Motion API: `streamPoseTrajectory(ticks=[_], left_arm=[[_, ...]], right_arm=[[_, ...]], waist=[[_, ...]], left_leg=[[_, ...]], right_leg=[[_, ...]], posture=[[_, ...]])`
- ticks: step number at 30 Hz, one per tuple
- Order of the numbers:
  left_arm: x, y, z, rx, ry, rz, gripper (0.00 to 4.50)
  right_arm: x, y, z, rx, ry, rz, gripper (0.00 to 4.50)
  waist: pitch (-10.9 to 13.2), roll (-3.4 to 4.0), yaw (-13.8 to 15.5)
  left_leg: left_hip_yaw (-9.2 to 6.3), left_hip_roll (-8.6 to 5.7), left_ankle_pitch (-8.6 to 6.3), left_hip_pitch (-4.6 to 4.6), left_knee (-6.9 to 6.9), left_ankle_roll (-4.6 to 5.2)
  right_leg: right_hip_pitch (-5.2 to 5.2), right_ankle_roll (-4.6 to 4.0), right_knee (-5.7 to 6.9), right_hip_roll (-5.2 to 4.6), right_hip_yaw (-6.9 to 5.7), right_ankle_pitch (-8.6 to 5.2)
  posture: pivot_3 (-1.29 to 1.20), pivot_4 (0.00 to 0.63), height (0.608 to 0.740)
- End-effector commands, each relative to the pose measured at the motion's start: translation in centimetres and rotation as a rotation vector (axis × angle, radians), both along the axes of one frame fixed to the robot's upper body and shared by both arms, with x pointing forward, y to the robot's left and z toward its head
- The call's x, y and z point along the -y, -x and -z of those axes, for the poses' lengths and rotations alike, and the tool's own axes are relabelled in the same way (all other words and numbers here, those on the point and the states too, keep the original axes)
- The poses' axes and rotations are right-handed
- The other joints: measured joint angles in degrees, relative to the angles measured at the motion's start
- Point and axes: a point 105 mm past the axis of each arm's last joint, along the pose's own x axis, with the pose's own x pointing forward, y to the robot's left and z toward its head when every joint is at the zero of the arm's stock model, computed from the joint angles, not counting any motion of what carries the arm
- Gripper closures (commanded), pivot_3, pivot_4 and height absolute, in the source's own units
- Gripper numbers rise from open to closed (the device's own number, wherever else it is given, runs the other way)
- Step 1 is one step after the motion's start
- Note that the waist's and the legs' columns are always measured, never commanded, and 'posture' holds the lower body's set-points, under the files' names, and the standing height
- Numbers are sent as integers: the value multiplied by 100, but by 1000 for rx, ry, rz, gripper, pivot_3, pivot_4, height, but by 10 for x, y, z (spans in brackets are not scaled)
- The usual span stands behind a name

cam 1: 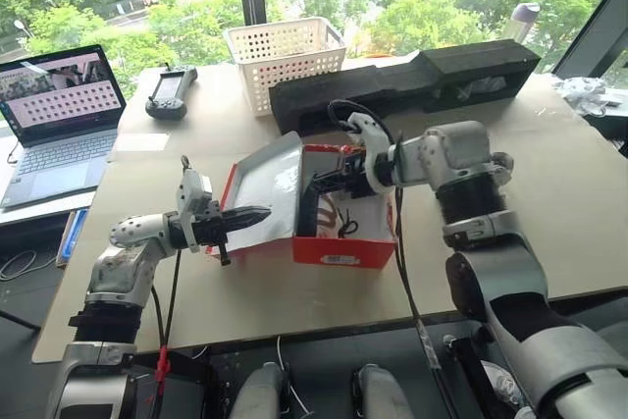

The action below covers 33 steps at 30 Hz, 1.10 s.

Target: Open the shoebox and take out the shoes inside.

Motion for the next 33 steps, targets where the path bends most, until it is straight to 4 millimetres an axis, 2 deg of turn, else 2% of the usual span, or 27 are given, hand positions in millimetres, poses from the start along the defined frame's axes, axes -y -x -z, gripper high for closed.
streamPoseTrajectory(ticks=[1, 6, 9, 15, 20, 26, 33], left_arm=[[0, 2, -12, 46, 14, 1, 4500], [1, 1, -12, 47, 14, -3, 4500], [1, 1, -12, 49, 14, -5, 4500], [0, 1, -13, 50, 10, -7, 4500], [1, -1, -14, 51, 9, -5, 4500], [2, -1, -15, 52, 8, -2, 4500], [2, -1, -15, 49, 4, 4, 4500]], right_arm=[[-2, -4, 5, 17, 4, -3, 504], [-1, -6, 17, -10, -2, 14, 504], [2, -10, 19, -7, -8, 34, 1180], [1, -7, 21, -23, -24, 28, 3016], [0, -8, 15, -32, -75, 45, 3016], [13, -12, -20, -9, -201, 115, 3016], [26, 0, -46, -6, -290, 140, 3016]], waist=[[0, 0, -3], [-1, 0, -19], [-1, 0, -55], [-3, -1, -117], [-3, 0, -122], [-2, -1, -100], [-1, -1, -79]], left_leg=[[0, 0, 0, 0, 0, 0], [0, 0, 0, 7, 1, -1], [0, 1, -1, 12, 1, -3], [-1, 3, -20, 25, 2, -36], [-1, 5, -20, 26, 3, -38], [0, 3, -19, 19, 2, -37], [0, 2, -11, 3, -6, -20]], right_leg=[[1, 0, 0, 0, 0, 0], [8, 1, 1, 0, 0, 0], [11, 0, 2, 0, 0, 0], [19, 0, 4, 0, 3, 1], [19, -1, 7, 2, 3, 2], [14, -1, 5, 1, 4, 1], [1, -1, -2, -2, 2, 1]], posture=[[0, 150, 731], [0, 150, 731], [0, 150, 731], [0, 150, 731], [0, 150, 731], [0, 150, 731], [0, 150, 731]])
